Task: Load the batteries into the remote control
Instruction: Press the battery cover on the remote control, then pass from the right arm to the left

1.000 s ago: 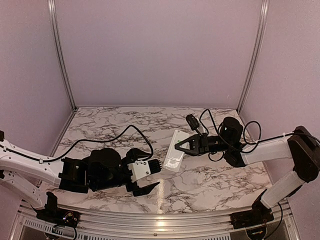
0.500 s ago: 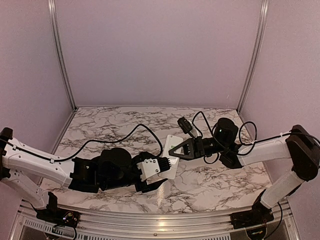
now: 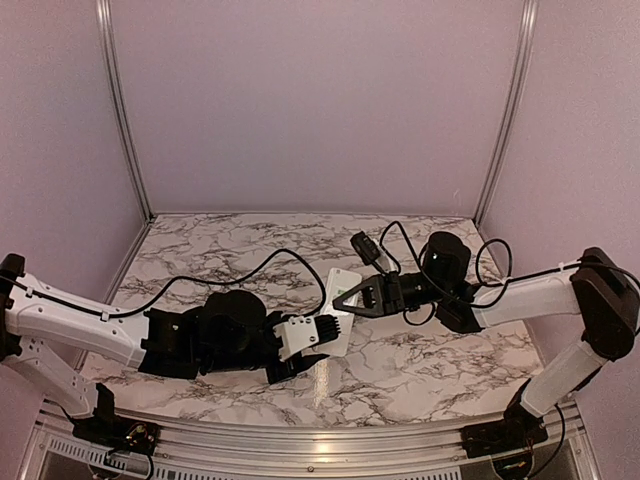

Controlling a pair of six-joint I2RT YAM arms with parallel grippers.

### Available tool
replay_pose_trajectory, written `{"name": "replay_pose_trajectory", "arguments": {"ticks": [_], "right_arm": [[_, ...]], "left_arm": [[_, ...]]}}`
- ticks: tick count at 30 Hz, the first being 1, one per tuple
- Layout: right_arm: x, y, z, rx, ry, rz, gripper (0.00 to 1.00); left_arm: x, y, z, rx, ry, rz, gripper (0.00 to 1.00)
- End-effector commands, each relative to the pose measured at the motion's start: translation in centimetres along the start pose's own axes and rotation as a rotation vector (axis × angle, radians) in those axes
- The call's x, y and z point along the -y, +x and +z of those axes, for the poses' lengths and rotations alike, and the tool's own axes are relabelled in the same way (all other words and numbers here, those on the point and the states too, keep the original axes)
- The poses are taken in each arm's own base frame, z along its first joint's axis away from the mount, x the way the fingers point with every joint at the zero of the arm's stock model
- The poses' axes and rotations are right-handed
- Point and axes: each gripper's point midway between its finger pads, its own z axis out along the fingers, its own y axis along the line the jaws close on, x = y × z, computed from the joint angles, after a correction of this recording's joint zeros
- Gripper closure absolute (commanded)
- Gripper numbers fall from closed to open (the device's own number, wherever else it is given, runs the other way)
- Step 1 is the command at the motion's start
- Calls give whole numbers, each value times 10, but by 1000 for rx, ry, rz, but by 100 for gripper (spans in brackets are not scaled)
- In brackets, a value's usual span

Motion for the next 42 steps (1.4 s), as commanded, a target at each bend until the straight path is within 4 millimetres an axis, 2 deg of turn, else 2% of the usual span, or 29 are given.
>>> {"name": "replay_pose_trajectory", "arguments": {"ticks": [1,9,13,16,21,24,26,31,35,37,42], "right_arm": [[-8,13,17,-93,-30,-27,100],[-8,26,25,-146,-31,-13,100],[-7,27,25,-146,-31,-6,100],[-3,17,21,-115,-10,-6,100],[16,-16,-12,14,71,-6,100],[26,-32,-27,85,149,-12,100],[36,-37,-31,106,217,-14,100],[49,-48,-38,162,323,-23,100],[57,-55,-43,202,391,6,100],[63,-56,-45,213,426,27,100],[69,-56,-47,229,457,58,100]], "left_arm": [[-9,-27,4,71,21,-41,59],[-21,-31,6,83,32,-93,69],[-23,-31,5,88,27,-97,68],[-25,-27,5,80,12,-106,55],[-32,-17,-6,101,-13,-177,27],[-45,-11,-14,111,-60,-263,9],[-56,-10,-17,108,-99,-324,1],[-74,-20,-10,140,-115,-565,1],[-70,-25,11,136,-77,-686,1],[-71,-30,21,128,-72,-718,1],[-63,-26,45,55,-94,-715,1]]}}
